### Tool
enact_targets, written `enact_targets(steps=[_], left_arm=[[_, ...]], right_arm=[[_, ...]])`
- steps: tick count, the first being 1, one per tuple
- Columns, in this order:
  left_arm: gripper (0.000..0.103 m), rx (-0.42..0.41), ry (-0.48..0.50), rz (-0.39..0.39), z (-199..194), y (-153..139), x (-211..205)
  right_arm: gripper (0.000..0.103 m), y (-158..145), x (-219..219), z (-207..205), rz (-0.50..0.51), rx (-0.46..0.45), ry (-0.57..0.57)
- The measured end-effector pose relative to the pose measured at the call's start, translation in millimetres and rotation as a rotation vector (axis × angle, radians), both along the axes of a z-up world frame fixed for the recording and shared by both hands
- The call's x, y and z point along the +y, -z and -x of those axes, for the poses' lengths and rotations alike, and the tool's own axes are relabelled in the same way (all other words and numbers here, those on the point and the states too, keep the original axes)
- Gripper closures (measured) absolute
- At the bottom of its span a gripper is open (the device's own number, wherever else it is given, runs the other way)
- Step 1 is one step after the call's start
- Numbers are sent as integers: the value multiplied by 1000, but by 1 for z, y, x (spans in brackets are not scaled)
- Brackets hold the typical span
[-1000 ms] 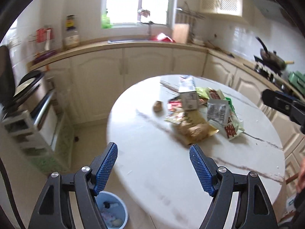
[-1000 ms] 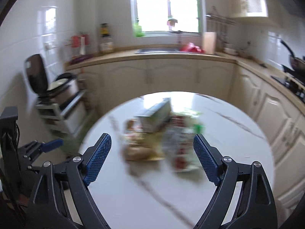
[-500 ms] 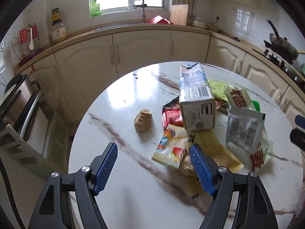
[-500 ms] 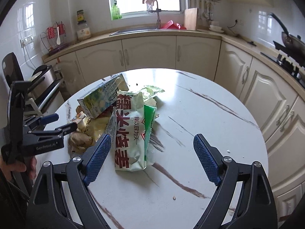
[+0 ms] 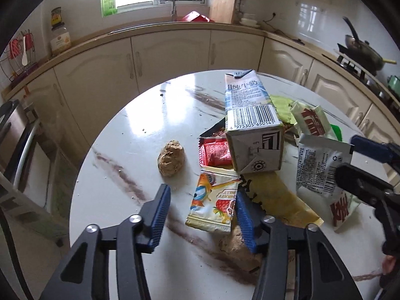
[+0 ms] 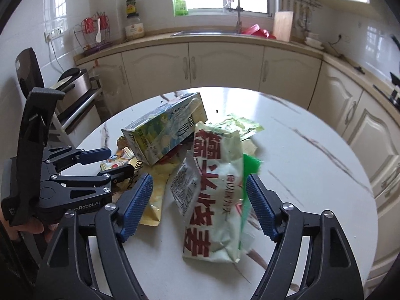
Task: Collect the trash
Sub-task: 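Grasp the colorful snack wrapper with the left tool while the right tool grasps a paper label, then carry wrapper and label to the bucket and open both tools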
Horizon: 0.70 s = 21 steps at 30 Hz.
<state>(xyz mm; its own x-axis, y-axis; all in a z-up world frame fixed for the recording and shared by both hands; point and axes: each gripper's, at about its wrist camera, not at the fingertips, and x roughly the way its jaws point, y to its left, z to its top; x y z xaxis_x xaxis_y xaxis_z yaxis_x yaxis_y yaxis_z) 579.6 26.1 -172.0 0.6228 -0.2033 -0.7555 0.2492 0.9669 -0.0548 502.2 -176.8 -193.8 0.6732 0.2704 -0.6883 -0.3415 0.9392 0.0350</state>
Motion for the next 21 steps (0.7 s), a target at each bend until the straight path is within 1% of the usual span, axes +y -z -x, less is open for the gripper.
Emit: enact_targets(steps=[1, 2, 4, 6, 8, 11, 13, 14, 15, 18, 21], left_arm=[[74, -5, 20, -15, -1, 1, -3], [77, -10, 30, -27, 2, -1, -3], [78, -24, 39, -44, 4, -1, -5], [78, -22, 48, -7, 8, -3, -2], [78, -27, 56, 12, 14, -4, 1], [78, -37, 57, 23, 25, -9, 6], [78, -41, 56, 41, 32, -12, 10], [78, -41, 58, 52, 36, -16, 13], [78, -42, 59, 61, 39, -18, 16], [78, -60, 55, 66, 53, -26, 24], [78, -70, 56, 93, 70, -33, 32]], right_arm=[[39, 2, 0, -3, -3, 10, 1], [41, 4, 1, -6, -9, 23, 3], [44, 7, 2, -7, -16, 30, 2], [56, 9, 4, -6, -12, 29, 1], [63, 10, 5, -6, -12, 35, -13], [69, 10, 7, -9, -2, 40, -25], [83, 9, 9, -10, 4, 39, -27], [98, 8, 9, -7, 3, 29, -41], [101, 7, 10, -7, 4, 33, -48], [101, 2, 8, 2, -3, 17, -44], [101, -6, 6, 12, -17, -1, -41]])
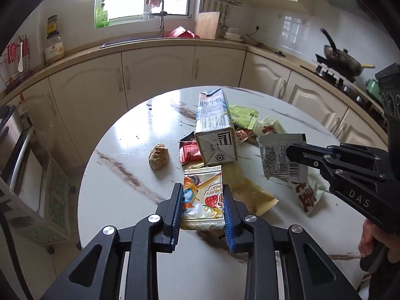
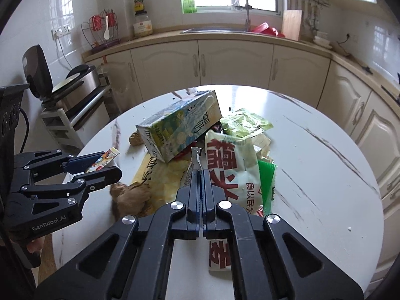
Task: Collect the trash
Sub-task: 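Carry wrapper and label to the bucket and open both tools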
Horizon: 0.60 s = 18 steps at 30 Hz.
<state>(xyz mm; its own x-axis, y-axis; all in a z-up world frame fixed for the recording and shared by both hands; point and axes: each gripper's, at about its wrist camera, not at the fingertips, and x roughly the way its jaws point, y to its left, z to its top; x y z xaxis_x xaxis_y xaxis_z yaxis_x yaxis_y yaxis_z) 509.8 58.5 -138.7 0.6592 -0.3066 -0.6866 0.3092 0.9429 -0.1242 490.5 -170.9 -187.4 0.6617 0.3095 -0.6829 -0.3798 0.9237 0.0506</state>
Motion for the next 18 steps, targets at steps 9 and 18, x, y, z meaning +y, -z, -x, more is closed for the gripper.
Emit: enact_targets(steps=[9, 18], left_arm=[[78, -58, -50, 93, 82, -24, 63], [78, -53, -233, 114, 186, -10, 170]], right_arm=[[101, -51, 22, 50, -45, -91, -65], [101, -65, 124, 113, -108, -95, -297]])
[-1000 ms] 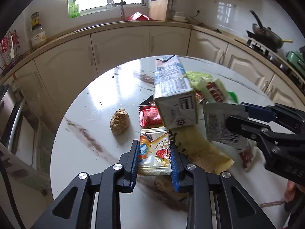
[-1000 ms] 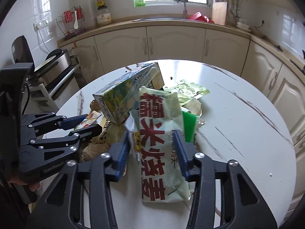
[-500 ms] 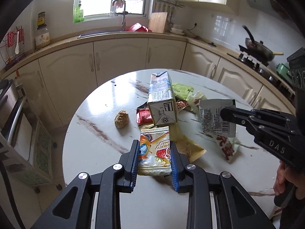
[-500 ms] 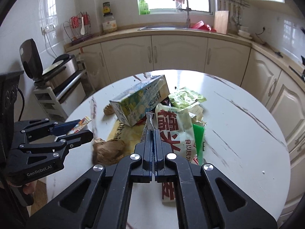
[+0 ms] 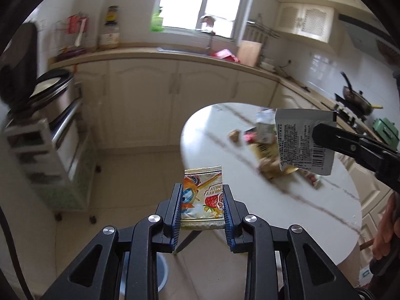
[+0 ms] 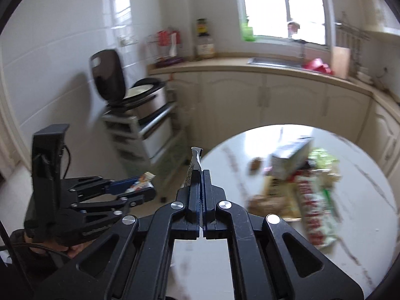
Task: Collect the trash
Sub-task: 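Carry wrapper and label to the bucket and open both tools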
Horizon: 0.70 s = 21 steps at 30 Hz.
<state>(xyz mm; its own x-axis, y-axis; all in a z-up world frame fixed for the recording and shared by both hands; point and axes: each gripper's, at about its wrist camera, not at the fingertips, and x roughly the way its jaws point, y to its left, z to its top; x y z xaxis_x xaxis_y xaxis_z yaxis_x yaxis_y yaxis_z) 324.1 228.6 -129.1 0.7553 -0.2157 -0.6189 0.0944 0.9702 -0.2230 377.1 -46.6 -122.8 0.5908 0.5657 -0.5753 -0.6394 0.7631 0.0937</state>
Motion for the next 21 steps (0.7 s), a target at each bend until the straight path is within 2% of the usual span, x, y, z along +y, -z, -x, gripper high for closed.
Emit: enact_targets(steps=[3, 7, 12, 18, 21], left_arm=[[78, 65, -67, -3, 27, 25, 40], [78, 193, -167, -13, 50, 74, 88], [77, 327, -214, 17, 57, 122, 116], [72, 404, -236, 44, 55, 153, 135], [67, 427, -260, 44, 54, 157, 146]], right_arm=[[101, 19, 43, 13, 14, 33, -82], [101, 67, 102, 20, 58, 117, -164], [101, 133, 161, 12, 170, 217, -217], [101, 191, 193, -8, 230, 311, -214], [101, 206, 202, -16, 249, 335, -218]])
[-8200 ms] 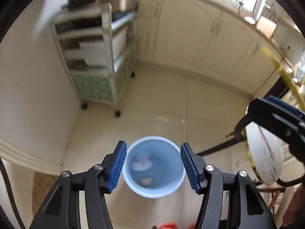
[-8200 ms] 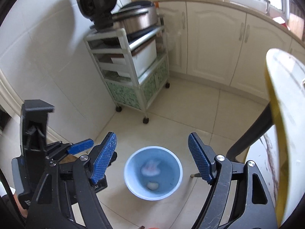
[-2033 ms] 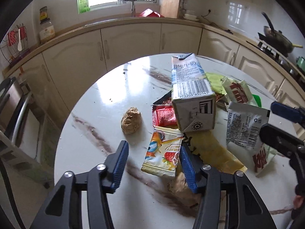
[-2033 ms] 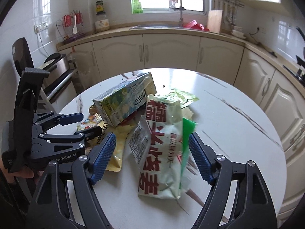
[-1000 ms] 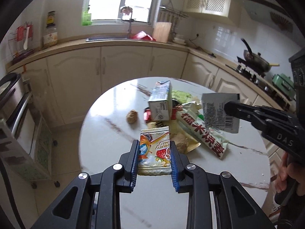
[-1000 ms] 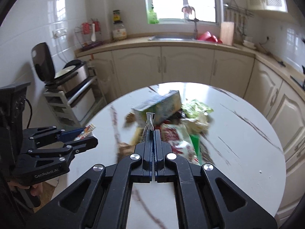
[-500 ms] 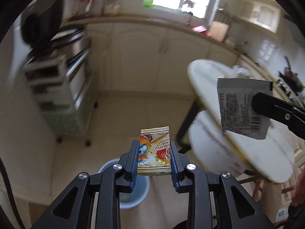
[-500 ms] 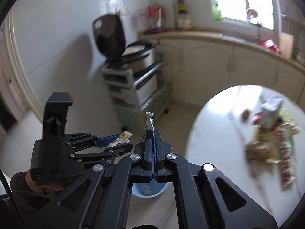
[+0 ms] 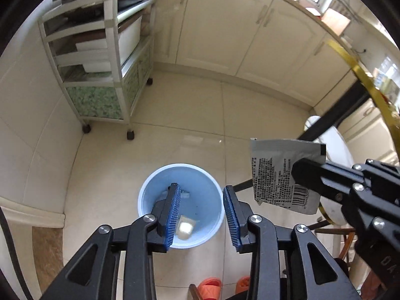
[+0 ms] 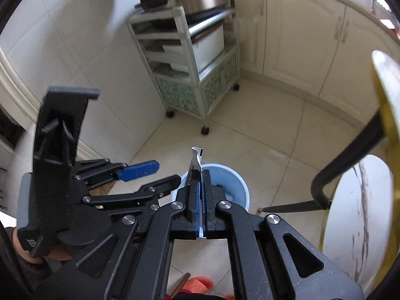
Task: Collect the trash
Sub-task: 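Carry wrapper and label to the bucket and open both tools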
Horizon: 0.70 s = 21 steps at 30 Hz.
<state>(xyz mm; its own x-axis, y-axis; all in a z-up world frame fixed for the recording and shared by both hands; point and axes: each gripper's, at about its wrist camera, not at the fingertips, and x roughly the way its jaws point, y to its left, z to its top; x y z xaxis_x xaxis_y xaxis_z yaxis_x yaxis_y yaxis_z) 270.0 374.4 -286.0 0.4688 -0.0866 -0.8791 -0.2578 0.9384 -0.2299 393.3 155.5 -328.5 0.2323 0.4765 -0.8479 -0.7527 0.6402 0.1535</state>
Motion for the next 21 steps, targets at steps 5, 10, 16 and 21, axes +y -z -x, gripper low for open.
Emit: enact_targets(steps=[5, 10, 16, 21], left_arm=[[55, 7, -54, -45, -8, -17, -2], [50, -10, -115, -109, 4, -45, -20], [49, -117, -127, -148, 32, -96, -60], [39, -267, -92, -192, 64, -154, -100]], right_arm=[[97, 9, 12, -9, 1, 21, -13], [67, 1, 13, -5, 1, -28, 16], [60, -45, -5, 9, -75, -86, 54], [45, -115, -48, 35, -180, -234, 104]])
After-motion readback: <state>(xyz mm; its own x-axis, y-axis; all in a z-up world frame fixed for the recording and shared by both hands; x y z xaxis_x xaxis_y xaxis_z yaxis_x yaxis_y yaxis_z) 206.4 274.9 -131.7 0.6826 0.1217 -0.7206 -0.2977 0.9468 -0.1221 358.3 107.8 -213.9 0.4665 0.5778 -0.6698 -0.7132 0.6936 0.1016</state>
